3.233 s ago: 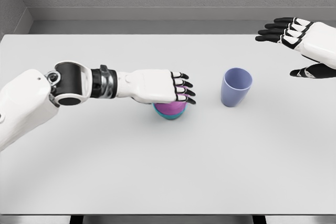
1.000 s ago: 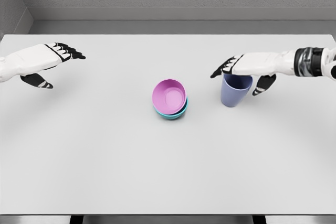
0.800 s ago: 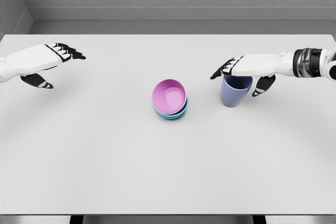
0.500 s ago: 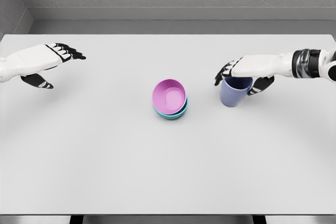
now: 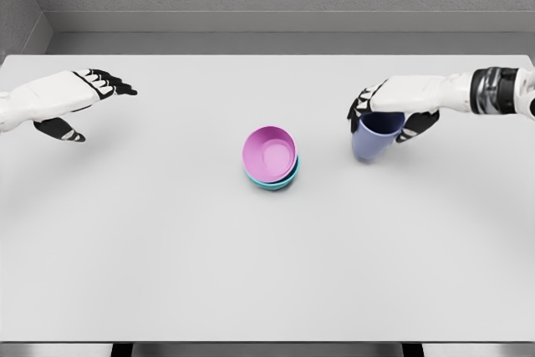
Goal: Stacking bowl and cup with both arms
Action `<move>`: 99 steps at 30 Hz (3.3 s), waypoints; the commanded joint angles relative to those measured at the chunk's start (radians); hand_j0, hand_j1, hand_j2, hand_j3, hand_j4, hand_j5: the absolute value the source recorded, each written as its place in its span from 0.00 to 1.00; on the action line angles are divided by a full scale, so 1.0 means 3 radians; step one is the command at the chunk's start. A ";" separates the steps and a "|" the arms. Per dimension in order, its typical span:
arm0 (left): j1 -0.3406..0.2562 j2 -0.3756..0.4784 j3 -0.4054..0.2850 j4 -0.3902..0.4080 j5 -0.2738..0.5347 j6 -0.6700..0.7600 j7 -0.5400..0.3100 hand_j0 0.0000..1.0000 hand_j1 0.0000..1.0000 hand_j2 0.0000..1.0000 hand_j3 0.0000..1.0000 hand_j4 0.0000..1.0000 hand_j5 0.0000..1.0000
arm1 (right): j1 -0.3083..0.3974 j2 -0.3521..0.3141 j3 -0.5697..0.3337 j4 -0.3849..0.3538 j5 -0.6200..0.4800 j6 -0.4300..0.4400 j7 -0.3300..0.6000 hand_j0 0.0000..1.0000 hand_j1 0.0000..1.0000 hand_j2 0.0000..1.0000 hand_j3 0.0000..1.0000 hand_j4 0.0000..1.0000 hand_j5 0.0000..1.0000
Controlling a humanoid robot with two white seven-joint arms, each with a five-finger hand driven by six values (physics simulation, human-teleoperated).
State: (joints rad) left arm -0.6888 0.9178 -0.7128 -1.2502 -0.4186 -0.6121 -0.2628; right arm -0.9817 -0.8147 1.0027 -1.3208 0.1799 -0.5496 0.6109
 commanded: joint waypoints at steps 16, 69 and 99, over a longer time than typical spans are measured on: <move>0.0000 0.0003 0.0003 0.0000 0.0020 0.0004 0.0002 1.00 1.00 1.00 1.00 1.00 1.00 | -0.0179 -0.0051 -0.0060 -0.0296 -0.0037 -0.0009 0.0000 0.56 0.56 0.56 0.56 0.56 0.56; 0.0005 0.0003 0.0003 -0.0010 0.0010 0.0004 0.0002 1.00 1.00 1.00 1.00 1.00 1.00 | -0.0199 0.0527 0.0104 -0.0792 -0.0012 0.0047 0.0000 0.56 0.56 0.56 0.56 0.56 0.56; 0.0005 0.0003 0.0003 -0.0010 0.0010 0.0004 0.0002 1.00 1.00 1.00 1.00 1.00 1.00 | 0.0587 -0.0776 -0.1685 -0.1375 -0.0063 -0.0204 0.0000 1.00 1.00 1.00 1.00 1.00 1.00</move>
State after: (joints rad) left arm -0.6872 0.9177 -0.7134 -1.2530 -0.4221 -0.6122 -0.2631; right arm -0.7466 -0.9110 0.6501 -1.7006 0.1673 -0.5763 0.6109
